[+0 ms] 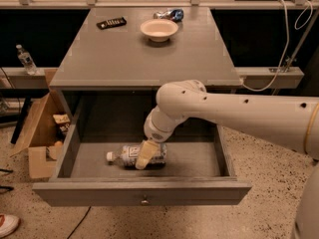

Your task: Pick blue plastic bottle from top drawer and place on counter

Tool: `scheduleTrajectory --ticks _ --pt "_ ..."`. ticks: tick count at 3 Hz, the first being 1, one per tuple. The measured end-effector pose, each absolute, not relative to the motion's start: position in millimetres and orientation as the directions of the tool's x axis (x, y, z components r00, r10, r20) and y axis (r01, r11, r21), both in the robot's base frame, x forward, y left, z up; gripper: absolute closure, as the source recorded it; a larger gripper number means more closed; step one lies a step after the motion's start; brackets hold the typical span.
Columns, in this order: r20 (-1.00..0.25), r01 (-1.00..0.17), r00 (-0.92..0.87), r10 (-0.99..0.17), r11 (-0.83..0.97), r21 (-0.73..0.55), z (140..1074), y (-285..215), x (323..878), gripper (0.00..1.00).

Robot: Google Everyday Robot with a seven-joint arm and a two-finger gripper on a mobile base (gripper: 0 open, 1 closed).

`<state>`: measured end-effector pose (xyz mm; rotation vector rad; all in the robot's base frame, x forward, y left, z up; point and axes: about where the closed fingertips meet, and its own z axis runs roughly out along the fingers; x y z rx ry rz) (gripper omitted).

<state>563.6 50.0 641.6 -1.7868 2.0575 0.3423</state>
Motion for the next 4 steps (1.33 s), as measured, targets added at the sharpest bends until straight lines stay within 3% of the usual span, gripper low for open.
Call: scheduleTrajectory --ticks 1,3,4 --pt "-0.410 -0.988 -0.105 -0.906 0.142 -0.061 619.1 49.6 560.9 0.17" --pt "-0.384 -0.990 -0.103 -0.917 0.134 -0.054 605.2 47.2 555.2 0.64" --pt "-0.418 -0.986 -0.081 -0.905 0.135 -0.102 642.9 25.5 554.0 0.87"
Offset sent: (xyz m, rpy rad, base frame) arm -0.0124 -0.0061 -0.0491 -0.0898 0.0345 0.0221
